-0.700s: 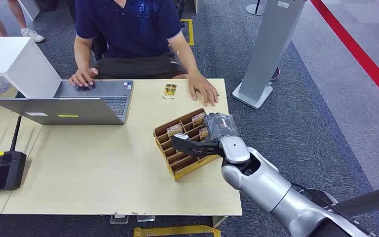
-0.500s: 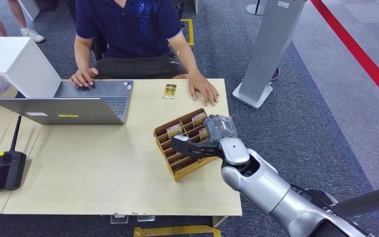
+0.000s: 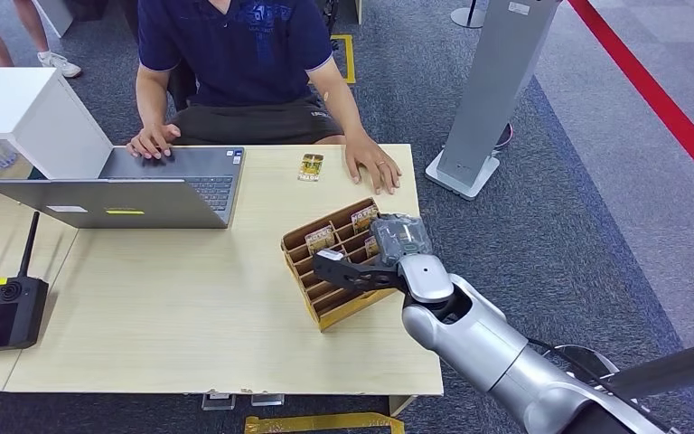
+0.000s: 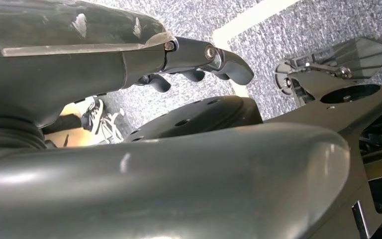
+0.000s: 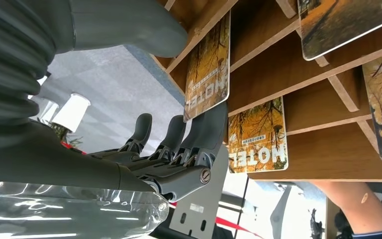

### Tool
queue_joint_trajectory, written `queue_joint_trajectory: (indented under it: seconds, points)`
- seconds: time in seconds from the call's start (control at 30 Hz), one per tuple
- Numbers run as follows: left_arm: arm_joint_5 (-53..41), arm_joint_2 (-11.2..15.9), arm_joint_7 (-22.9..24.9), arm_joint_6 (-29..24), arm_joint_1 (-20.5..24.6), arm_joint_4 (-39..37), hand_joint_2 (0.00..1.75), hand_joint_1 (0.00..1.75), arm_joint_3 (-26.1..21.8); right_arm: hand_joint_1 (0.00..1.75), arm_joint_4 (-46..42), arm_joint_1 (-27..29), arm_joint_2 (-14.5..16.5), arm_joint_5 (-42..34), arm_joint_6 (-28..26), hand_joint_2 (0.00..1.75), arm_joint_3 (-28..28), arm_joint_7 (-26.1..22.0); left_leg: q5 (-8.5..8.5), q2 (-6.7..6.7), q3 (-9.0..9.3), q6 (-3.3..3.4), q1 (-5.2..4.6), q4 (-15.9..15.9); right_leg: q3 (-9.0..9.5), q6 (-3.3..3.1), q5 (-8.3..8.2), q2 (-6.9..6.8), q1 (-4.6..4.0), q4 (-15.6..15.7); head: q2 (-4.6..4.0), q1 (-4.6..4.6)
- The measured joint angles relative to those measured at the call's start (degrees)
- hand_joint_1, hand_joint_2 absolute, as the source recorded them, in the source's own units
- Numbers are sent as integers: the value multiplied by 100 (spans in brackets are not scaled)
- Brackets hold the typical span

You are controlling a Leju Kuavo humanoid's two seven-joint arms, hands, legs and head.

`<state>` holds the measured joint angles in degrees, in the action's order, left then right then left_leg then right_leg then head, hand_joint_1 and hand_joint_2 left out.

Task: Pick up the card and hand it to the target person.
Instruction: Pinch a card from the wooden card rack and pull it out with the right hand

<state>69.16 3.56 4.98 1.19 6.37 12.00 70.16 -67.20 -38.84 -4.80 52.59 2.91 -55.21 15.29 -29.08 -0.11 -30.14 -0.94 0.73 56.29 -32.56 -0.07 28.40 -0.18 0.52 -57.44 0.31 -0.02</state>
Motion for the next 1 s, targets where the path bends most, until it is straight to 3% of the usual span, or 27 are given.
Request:
queue_joint_trajectory:
  seconds: [0.1,0.23,0.4,1.0]
  points:
    - [7,0,0,6,0,0,0,0,0,100,39,0,26,0,-10,175,0,-3,0,0,0,0,0,0,0,0,0,0,0,0,0,0]
    - [9,0,0,10,0,0,0,0,0,138,82,-2,52,1,-20,175,0,-6,0,0,0,0,0,0,0,0,0,0,0,0,0,0]
    - [9,0,0,8,0,0,0,0,0,159,125,-15,75,3,-40,175,0,-20,0,0,1,0,0,0,1,0,0,0,0,0,0,0]
    - [-40,0,-68,-1,-1,0,0,0,60,157,120,-34,113,145,-113,175,9,-9,1,0,4,0,0,0,2,0,0,0,0,0,0,0]
